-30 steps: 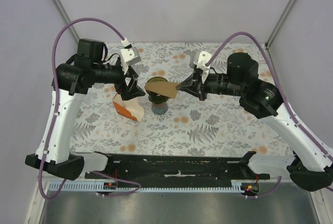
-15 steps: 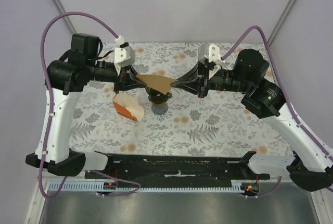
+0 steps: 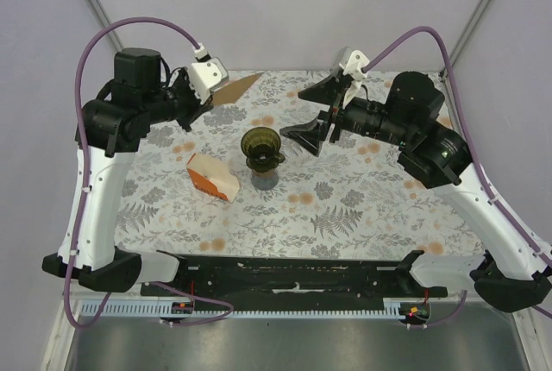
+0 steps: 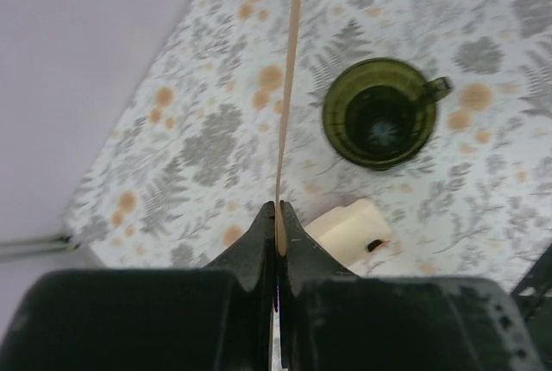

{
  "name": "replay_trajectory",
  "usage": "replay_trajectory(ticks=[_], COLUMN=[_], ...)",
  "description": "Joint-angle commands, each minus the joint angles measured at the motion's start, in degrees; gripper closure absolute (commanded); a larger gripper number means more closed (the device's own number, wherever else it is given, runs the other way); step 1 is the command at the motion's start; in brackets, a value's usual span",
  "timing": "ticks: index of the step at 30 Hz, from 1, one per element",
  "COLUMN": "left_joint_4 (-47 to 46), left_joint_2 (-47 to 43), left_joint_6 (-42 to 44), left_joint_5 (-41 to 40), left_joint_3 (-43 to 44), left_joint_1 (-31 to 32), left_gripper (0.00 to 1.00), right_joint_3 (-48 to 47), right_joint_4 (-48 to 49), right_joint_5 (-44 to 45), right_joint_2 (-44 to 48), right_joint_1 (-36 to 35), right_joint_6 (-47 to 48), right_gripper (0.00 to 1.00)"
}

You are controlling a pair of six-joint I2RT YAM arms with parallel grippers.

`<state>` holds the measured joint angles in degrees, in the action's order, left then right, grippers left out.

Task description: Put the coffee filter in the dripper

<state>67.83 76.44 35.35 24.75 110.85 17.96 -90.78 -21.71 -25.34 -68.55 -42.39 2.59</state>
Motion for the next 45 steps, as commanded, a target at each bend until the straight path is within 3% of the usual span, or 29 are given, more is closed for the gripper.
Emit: replay_trajectory(ticks=[1, 5, 8, 14, 17, 20, 26, 31, 36, 45], left_joint_4=[-5.0, -5.0, -5.9, -19.5, -30.1, -31.8, -32.2, -31.5, -30.9, -30.9], left_joint_2=[-2.1, -8.4, -13.1, -26.4, -30.5, -30.7, -30.7, -31.9, -32.3, -32.6], left_joint_6=[14.0, 40.2, 54.2, 85.4, 90.5, 95.4, 103.1, 104.2, 104.5, 105.4], left_joint_5=[-15.5, -8.3, 0.4, 8.0, 12.3, 15.1, 19.5, 21.8, 22.3, 22.7], left_joint_3=[3.6, -1.0, -6.4, -31.2, -40.2, -41.8, -44.0, -45.4, -45.6, -46.6], left_joint_1=[-0.1, -0.2, -0.1, -0.1, 0.0, -0.2, 0.0, 0.0, -0.1, 0.0], left_gripper=[0.98, 0.98, 0.98, 0.98, 0.98, 0.98, 0.98, 0.98, 0.98, 0.98], right_joint_3=[-5.9, -7.5, -8.2, -9.9, -11.2, -13.0, -21.0, -25.8, -36.4, -36.9], right_joint_4=[-1.3, -3.6, -5.8, -10.0, -11.2, -11.4, -12.4, -14.9, -24.9, -30.1], right_joint_5=[-0.3, -3.4, -5.3, -8.7, -9.0, -9.6, -19.9, -28.3, -32.7, -34.2], right_joint_2=[-1.8, -1.9, -2.2, -4.4, -6.8, -10.2, -20.0, -25.8, -33.6, -37.4], right_joint_1=[0.4, 0.8, 0.8, 0.9, 0.9, 0.9, 0.6, -0.1, -2.0, -2.3], right_joint_6=[-2.5, -2.0, -0.7, 1.7, 1.9, 2.0, 3.8, 12.1, 17.5, 18.2], right_gripper=[0.02, 0.02, 0.02, 0.02, 0.02, 0.02, 0.02, 0.02, 0.02, 0.07])
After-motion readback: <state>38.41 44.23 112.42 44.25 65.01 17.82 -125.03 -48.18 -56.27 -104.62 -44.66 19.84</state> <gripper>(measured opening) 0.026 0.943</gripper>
